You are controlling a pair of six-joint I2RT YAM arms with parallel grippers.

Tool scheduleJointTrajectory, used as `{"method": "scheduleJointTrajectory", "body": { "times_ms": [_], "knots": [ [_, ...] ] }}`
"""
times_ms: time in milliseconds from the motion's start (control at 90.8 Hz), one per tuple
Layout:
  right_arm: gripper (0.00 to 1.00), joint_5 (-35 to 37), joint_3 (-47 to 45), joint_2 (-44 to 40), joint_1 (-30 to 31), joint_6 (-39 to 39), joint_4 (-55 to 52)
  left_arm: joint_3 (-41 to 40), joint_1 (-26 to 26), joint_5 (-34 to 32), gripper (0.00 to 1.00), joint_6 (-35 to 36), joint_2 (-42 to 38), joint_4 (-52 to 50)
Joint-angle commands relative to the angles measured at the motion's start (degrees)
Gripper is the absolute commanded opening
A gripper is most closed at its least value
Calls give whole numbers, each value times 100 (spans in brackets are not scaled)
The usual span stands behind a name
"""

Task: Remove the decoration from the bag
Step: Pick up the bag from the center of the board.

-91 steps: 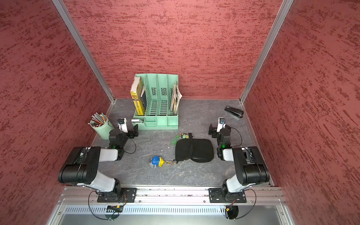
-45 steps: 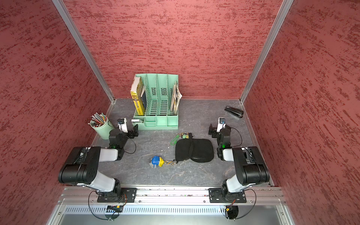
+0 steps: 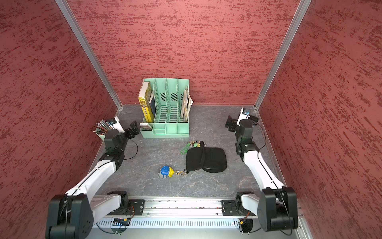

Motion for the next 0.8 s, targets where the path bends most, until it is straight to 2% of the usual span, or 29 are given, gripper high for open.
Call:
{"method": "scheduleJointTrajectory", "body": {
  "times_ms": [0,121,187,331,463,606,727,793],
  "knots": [
    [98,-1386,467,-102,-27,1070,-2324,-49,184,944,100,-1337,-406,-922],
    [92,-2584,499,9,97,1925,-2473,232,31,1293,100,-1515,-646,-1440],
    [87,-2675,533,178,360,2126,-2557,548,-269,1260,100,-1342,-639,-1912],
    [82,-2254,829,748,1240,2192,-2823,1078,-1393,833,100,-712,-593,-2759],
    [81,-1745,1109,1424,1948,2304,-2865,1227,-2222,827,100,-339,-314,-3036],
    [80,-1311,1524,2340,2451,2378,-2868,1215,-2545,927,100,-219,37,-2979],
    [71,-1213,1915,3067,2559,2461,-3067,1210,-2626,1000,100,-219,211,-2950],
    [70,-1060,2021,3333,2573,2565,-3190,1220,-2656,1024,100,-214,266,-2929]
  ]
}}
